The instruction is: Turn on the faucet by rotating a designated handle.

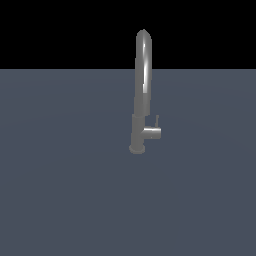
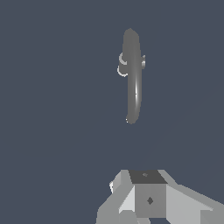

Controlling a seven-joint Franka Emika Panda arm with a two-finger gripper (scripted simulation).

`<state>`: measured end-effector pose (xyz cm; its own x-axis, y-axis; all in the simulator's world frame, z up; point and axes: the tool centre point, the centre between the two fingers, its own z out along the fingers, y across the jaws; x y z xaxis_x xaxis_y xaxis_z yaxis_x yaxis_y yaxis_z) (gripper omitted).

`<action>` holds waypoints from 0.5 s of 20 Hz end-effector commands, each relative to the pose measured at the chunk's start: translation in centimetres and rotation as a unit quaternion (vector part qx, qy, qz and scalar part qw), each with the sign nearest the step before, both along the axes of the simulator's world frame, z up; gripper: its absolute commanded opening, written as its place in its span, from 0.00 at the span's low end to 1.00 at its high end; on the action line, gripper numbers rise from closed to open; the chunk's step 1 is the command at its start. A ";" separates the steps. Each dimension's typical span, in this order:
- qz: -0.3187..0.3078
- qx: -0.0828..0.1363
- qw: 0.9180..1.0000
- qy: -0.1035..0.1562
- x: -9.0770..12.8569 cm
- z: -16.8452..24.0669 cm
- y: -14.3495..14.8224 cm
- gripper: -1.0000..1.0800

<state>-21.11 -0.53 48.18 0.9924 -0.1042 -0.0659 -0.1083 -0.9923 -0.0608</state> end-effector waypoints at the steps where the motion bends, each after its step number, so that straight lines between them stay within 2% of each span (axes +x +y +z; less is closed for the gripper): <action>1: -0.014 0.014 1.000 0.013 1.1 -0.3 -0.2 0.00; 10: -0.078 0.078 0.991 0.072 6.1 -1.9 -1.3 0.00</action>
<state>-15.90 -1.62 46.63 0.9538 -0.2161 -0.2085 -0.2529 -0.9526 -0.1694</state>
